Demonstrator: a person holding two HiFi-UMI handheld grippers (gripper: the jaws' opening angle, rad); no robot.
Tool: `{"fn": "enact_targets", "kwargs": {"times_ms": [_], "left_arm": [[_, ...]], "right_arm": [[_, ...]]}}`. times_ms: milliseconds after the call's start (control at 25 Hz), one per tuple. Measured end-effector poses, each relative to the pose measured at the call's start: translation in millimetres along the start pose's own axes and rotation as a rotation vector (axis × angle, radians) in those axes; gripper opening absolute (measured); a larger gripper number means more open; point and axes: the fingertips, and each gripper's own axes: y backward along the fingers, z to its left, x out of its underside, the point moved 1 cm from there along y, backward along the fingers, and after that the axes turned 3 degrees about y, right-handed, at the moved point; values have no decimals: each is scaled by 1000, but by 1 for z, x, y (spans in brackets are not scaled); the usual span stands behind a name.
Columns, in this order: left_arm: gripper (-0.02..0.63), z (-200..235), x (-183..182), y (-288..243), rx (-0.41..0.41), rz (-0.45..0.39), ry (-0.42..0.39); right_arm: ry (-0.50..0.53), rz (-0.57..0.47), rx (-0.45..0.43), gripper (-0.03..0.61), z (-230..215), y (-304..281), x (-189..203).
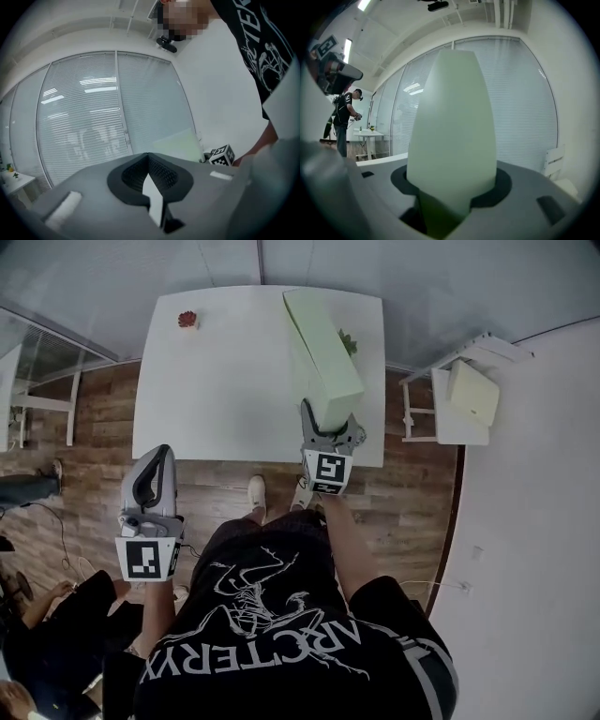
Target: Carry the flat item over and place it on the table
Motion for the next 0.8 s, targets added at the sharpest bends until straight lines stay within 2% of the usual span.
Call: {"fn": "enact_targets", "kwargs": {"times_ms": [120,360,600,800], "left_arm": [[9,3,8,7,-11,35,3],[9,4,18,11,-15,46,14],[9,5,21,11,-17,45,15],[9,8,24,12,-24,43,30]], "right_arm": [[-9,-7,11,262,4,-8,7],[10,-60,16,262,9,-13,16],[-17,-38,20,263,8,-16,47],[-21,-9,-6,282,7,-18,53]]}}
